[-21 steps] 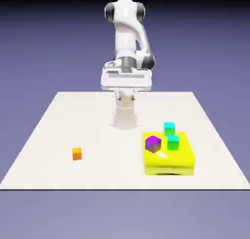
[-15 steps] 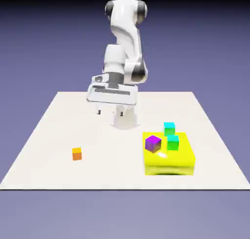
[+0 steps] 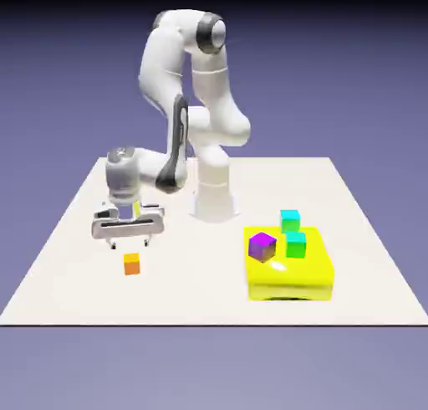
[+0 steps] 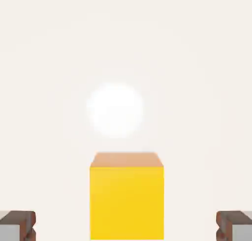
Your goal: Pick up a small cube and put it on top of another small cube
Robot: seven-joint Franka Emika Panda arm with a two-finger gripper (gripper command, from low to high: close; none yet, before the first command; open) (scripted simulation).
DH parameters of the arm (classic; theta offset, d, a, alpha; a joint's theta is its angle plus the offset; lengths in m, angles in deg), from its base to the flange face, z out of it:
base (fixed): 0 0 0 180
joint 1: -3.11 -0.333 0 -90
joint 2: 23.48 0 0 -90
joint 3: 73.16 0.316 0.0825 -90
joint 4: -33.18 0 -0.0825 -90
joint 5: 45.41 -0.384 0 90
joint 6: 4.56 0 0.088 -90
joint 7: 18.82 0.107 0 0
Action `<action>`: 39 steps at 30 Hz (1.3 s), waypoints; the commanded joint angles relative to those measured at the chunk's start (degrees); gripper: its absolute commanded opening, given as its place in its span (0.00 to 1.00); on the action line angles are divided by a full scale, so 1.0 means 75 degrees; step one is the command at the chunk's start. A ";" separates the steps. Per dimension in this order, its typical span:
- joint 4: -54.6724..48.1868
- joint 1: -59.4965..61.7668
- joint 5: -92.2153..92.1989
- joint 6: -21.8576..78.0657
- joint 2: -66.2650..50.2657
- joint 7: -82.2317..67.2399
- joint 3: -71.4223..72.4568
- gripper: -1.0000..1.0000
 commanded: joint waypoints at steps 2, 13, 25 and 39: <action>-0.0092 -0.0018 0.0037 -0.0463 -0.0554 0.0037 -0.0038 0.50; -0.0018 -0.0003 0.0007 -0.0091 -0.0109 0.0007 -0.0007 0.00; -0.0395 -0.2305 -0.0893 0.2221 0.1798 0.3506 0.1463 0.00; -0.0483 -0.4444 -0.1507 0.3066 0.2510 0.6925 0.2842 0.00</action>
